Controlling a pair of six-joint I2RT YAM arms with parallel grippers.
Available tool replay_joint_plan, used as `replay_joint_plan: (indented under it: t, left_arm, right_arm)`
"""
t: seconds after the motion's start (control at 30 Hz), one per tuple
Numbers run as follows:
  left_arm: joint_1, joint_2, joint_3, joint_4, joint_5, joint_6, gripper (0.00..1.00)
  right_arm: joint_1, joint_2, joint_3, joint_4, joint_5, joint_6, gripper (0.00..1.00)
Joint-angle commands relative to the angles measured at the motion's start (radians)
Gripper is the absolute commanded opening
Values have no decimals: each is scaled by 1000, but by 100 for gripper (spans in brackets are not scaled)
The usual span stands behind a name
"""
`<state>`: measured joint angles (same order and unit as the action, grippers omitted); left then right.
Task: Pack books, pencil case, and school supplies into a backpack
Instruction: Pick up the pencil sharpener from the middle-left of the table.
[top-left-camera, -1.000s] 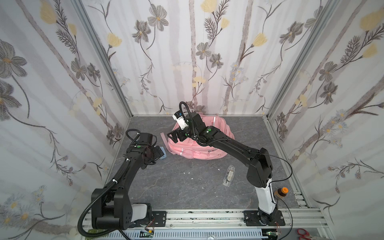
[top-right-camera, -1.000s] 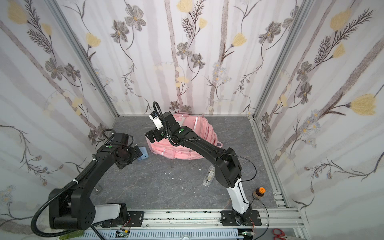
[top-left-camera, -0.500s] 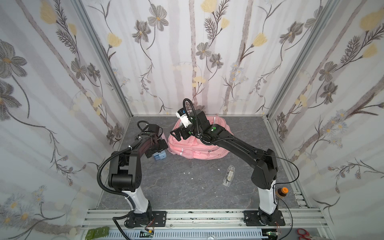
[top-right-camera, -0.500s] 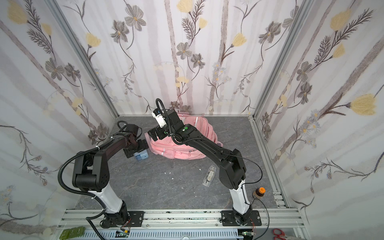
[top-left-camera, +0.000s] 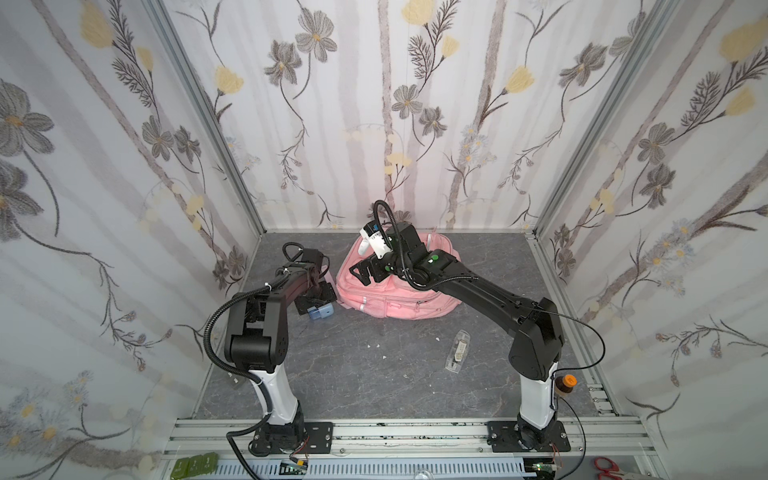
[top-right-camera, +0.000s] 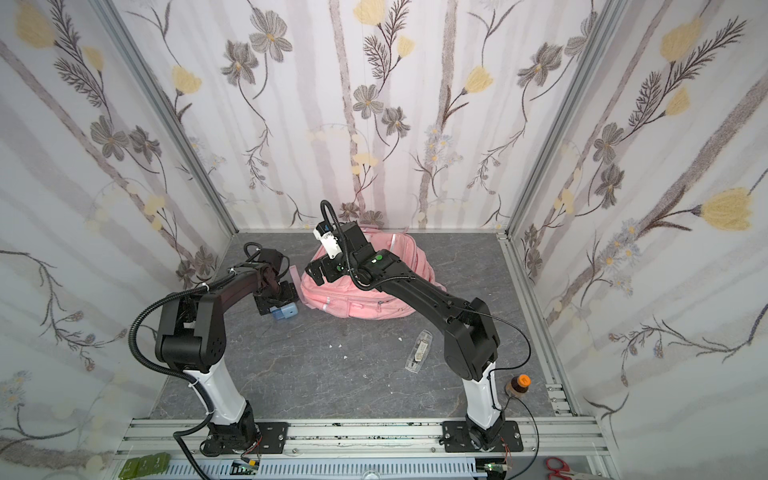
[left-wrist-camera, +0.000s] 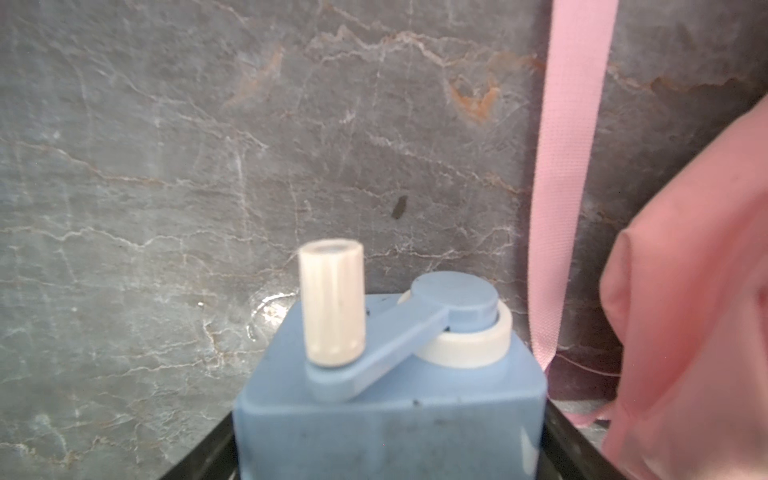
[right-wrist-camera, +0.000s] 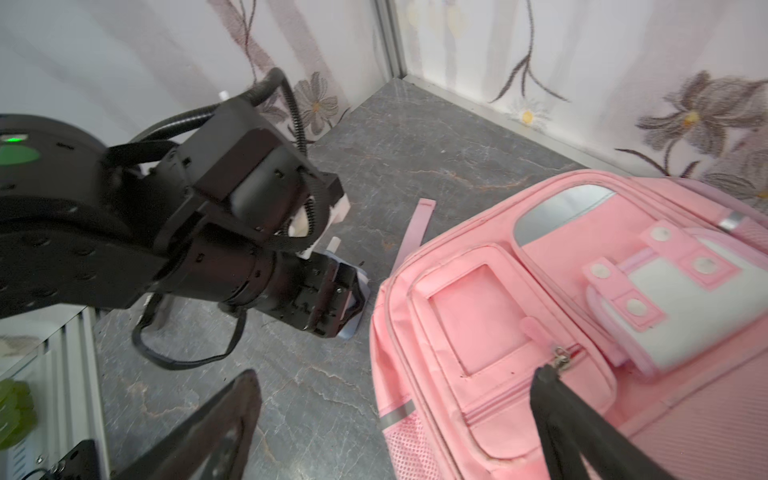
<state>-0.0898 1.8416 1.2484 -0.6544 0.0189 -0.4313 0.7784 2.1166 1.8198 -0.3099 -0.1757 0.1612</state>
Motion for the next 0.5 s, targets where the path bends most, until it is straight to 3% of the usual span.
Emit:
replay_joint_plan:
  t: [0.0, 0.2, 0.37, 0.47]
  left_arm:
    - [0, -22, 18, -25, -4, 22, 76]
    - [-2, -158, 46, 22, -10, 48, 73]
    - [-33, -327, 34, 253, 30, 218, 69]
    - [-78, -401, 16, 417, 86, 385, 71]
  right_arm:
    - [-8, -18, 3, 40, -7, 27, 99]
    - [-43, -59, 30, 44, -67, 46, 100]
    - [-105, -107, 64, 57, -252, 125, 100]
    - [-115, -145, 64, 77, -309, 143, 100]
